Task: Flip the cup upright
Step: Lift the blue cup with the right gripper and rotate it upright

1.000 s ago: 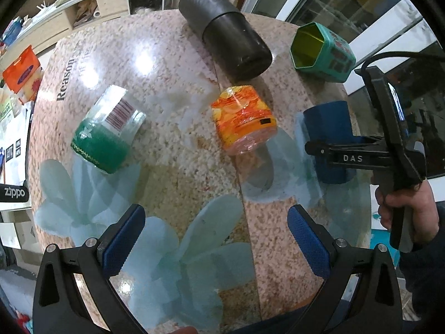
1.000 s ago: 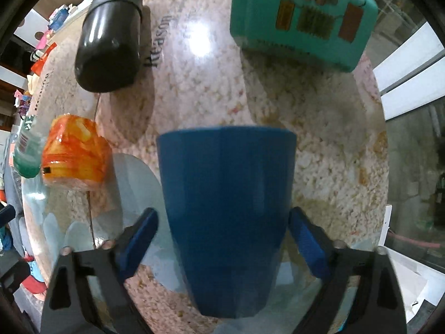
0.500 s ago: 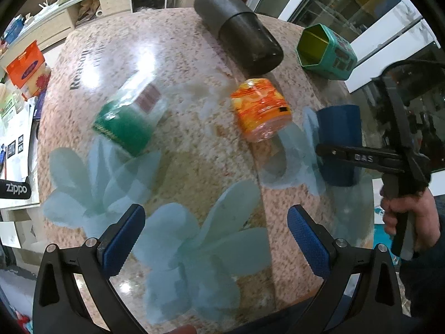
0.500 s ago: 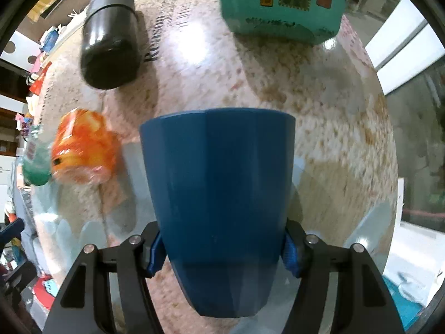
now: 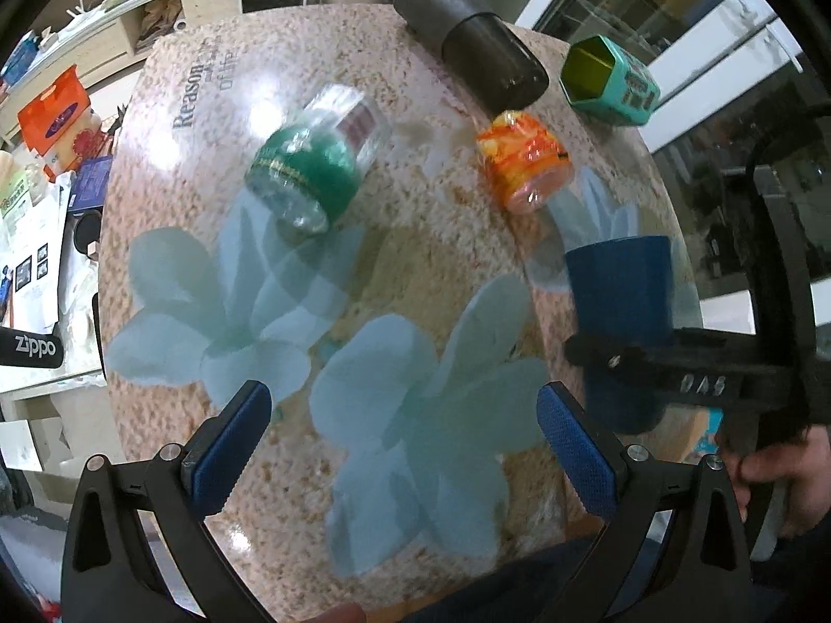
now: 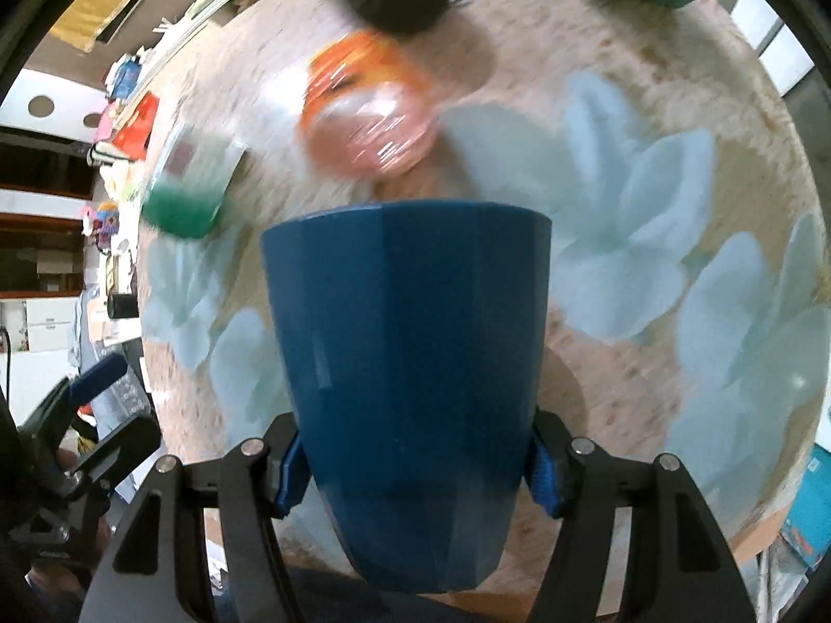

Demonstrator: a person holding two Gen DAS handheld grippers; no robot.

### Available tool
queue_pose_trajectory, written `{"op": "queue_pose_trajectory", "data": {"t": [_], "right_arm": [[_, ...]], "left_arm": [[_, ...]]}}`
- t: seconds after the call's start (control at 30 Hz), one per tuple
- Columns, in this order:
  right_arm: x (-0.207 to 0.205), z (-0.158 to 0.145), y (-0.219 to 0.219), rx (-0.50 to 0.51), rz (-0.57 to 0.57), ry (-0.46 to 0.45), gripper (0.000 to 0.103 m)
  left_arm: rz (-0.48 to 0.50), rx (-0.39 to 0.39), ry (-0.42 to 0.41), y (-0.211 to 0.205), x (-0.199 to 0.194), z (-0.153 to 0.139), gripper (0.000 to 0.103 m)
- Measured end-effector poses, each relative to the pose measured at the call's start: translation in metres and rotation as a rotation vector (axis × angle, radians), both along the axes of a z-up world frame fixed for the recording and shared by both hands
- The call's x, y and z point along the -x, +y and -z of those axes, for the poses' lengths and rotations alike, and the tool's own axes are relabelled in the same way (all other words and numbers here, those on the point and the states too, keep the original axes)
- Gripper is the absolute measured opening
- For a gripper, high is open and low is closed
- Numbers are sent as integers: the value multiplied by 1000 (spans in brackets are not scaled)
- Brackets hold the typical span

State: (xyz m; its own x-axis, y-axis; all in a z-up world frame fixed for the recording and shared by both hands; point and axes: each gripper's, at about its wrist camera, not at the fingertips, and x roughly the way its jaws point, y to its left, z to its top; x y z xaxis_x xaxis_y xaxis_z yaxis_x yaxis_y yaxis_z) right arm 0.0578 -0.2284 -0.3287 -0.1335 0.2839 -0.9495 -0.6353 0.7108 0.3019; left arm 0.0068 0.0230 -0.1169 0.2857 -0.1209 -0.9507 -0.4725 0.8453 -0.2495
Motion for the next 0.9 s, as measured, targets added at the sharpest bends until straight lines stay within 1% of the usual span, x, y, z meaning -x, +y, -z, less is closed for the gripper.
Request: {"op": "queue_pose_trajectory", "data": {"t": [0.03, 0.1, 0.17, 0.2, 0.27, 0.3, 0.47, 0.57, 0.67, 0.73, 0.77, 0.8, 0.87, 0.9], "right_arm": [[10, 0, 1, 3, -9, -7, 64], [9, 3, 10, 12, -23, -20, 64], [21, 5, 12, 34, -37, -49, 64], [12, 10, 19, 44, -42, -59, 64], [15, 15, 17, 58, -49, -65, 64], [25, 15, 17, 59, -49, -65, 64], [26, 23, 21, 80, -45, -75, 64], [21, 16, 19, 84, -49, -92, 65], [24, 21, 39, 94, -39, -104, 65], [24, 21, 43, 102, -45, -109, 65], [32, 26, 56, 104, -47, -110, 65], [32, 26, 58, 101, -43, -105, 65], [35, 30, 65, 95, -33, -94, 70], [40, 33, 70, 94, -30, -94, 80]], "left_arm": [[5, 3, 1, 0, 3, 1, 103], [17, 11, 0, 2, 9, 4, 103], [21, 15, 8, 4, 14, 8, 103], [24, 19, 14, 6, 15, 10, 103], [30, 22, 28, 8, 19, 14, 103], [35, 19, 34, 10, 22, 16, 103], [53, 20, 57, 15, 27, 23, 103], [55, 19, 70, 17, 31, 27, 103], [52, 23, 73, 19, 32, 29, 103], [49, 17, 79, 22, 34, 29, 103], [47, 18, 79, 23, 35, 30, 103], [47, 19, 80, 24, 36, 30, 103], [51, 16, 83, 24, 37, 31, 103], [52, 15, 85, 24, 38, 32, 103]]}}
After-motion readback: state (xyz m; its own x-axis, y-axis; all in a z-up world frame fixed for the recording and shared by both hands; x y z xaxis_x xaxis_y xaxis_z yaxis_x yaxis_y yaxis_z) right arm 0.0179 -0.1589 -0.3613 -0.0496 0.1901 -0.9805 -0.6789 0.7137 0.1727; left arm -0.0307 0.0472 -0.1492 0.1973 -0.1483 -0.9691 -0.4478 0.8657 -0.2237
